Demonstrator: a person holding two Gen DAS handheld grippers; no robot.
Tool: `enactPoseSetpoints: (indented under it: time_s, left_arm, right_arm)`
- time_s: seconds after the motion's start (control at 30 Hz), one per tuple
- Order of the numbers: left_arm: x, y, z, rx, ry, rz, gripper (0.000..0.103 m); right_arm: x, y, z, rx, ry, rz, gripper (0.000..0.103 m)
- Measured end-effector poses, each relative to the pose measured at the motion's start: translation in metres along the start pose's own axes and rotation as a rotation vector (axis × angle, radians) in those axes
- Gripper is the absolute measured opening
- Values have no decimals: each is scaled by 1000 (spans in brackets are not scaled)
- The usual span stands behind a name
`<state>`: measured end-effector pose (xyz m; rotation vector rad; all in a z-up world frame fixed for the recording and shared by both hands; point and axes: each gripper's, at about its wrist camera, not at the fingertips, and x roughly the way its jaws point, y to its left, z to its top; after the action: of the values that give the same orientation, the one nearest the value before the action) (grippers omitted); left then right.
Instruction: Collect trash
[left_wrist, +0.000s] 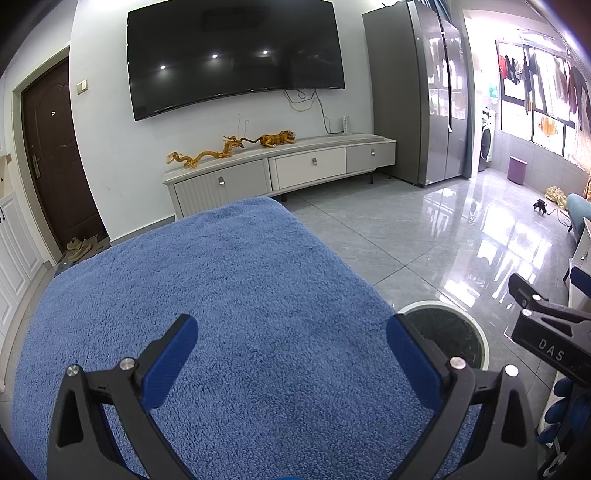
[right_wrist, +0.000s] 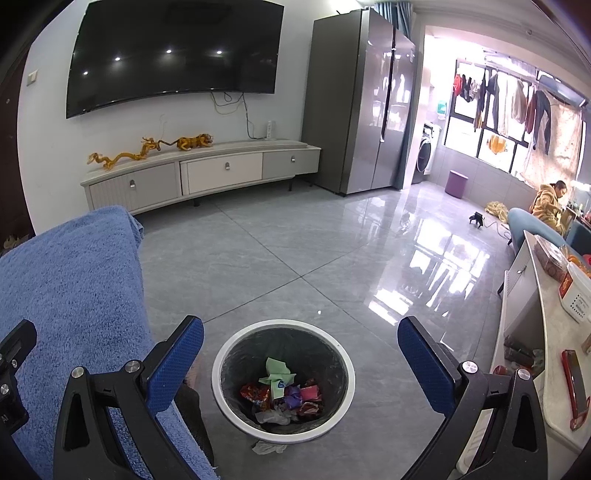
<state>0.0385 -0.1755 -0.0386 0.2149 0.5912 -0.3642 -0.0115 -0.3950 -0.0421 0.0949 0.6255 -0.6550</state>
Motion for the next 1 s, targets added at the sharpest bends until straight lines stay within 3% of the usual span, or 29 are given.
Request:
enactPoseSetpoints:
  time_s: [1.0]
  left_arm:
    - [-8, 7, 2, -6, -21, 11, 103]
  right_arm:
    - [-4, 8, 6, -7, -6, 7, 103]
